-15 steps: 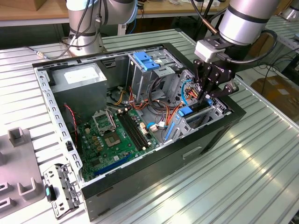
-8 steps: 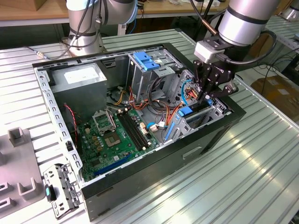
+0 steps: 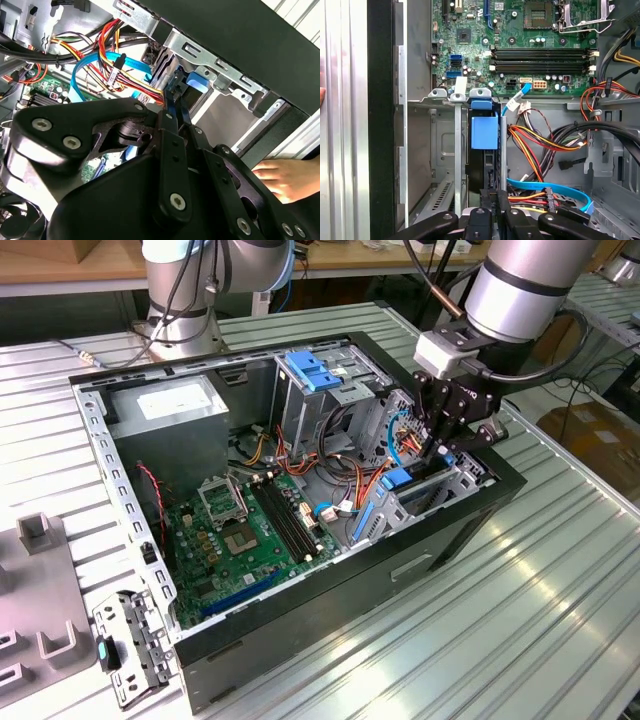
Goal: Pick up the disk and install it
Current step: 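Insert the first disk wire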
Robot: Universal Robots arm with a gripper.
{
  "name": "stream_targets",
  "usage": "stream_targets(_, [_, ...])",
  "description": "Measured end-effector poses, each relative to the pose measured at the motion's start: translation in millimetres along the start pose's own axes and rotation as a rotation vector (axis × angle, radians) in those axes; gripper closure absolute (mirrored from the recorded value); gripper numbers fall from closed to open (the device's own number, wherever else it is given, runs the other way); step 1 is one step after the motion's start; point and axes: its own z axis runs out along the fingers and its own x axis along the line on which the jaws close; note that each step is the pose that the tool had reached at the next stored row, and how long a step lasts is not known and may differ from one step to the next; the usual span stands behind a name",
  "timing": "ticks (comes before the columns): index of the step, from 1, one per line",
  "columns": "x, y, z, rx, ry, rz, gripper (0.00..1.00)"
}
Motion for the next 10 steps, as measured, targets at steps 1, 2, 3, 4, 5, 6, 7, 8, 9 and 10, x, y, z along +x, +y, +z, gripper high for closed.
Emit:
stream_targets(1, [0.0, 0.0, 0.4, 0.0000, -0.0008, 0.000, 0.82])
stream_targets(2, [0.0, 0.0, 0.4, 0.0000, -0.0006, 0.000, 0.82])
stream_targets(3, [0.0, 0.0, 0.2, 0.0000, -0.0002, 0.000, 0.76])
stream_targets(4, [0.0, 0.0, -0.3, 0.0000, 0.0000, 0.000, 0.76])
stream_targets(5, [0.0, 0.0, -0.7, 0.0000, -0.0001, 0.000, 0.76])
stream_targets(6, [0.0, 0.0, -1.5, 0.0000, 0.0000, 0.000, 0.76])
stream_targets(7, [0.1, 0.0, -2.2, 0.0000, -0.0002, 0.000, 0.76])
stream_targets(8, [0.1, -0.1, -3.2, 0.0001, -0.0001, 0.000, 0.76])
stream_targets(9, [0.1, -0.1, -4.3, 0.0002, -0.0001, 0.000, 0.76])
stream_targets(10, [0.2, -0.1, -5.7, 0.0004, -0.0001, 0.000, 0.76])
